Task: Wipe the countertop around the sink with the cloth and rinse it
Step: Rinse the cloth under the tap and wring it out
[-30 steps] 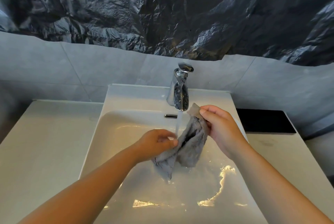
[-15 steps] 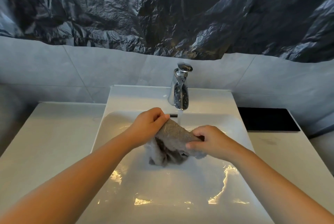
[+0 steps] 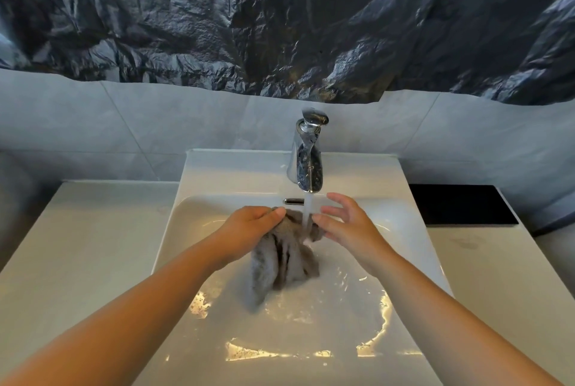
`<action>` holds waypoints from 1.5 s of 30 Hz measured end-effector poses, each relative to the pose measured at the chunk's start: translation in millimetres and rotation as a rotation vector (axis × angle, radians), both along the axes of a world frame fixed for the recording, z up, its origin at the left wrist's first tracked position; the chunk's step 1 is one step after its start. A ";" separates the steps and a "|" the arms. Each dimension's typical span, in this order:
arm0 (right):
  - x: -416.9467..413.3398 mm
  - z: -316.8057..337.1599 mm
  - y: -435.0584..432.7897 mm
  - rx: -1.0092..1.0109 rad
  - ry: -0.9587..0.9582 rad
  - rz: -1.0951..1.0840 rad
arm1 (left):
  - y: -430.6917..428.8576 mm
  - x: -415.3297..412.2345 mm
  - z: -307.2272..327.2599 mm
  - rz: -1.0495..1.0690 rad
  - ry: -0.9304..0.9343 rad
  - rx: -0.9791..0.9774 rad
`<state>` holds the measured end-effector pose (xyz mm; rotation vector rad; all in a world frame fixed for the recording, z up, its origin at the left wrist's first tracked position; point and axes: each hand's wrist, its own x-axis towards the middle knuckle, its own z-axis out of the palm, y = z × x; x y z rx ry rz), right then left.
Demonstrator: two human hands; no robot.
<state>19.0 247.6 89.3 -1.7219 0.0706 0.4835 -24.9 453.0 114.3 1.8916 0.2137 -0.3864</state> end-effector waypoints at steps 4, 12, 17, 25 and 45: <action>-20.0 -20.1 -2.3 0.028 0.075 0.084 | -0.9 2.2 -0.1 0.073 -0.012 -0.082; -35.2 -34.0 3.1 0.070 0.172 0.192 | -8.7 1.0 13.0 0.181 -0.174 -0.192; -24.0 -23.3 -1.9 0.031 0.056 0.039 | 7.0 4.3 -2.6 0.208 -0.153 0.018; -5.2 7.0 8.6 0.085 -0.100 0.012 | 8.0 -8.8 -22.1 -0.009 -0.209 0.391; -29.4 -23.6 1.9 0.061 0.103 0.099 | -4.4 9.1 -3.5 0.336 -0.019 -0.365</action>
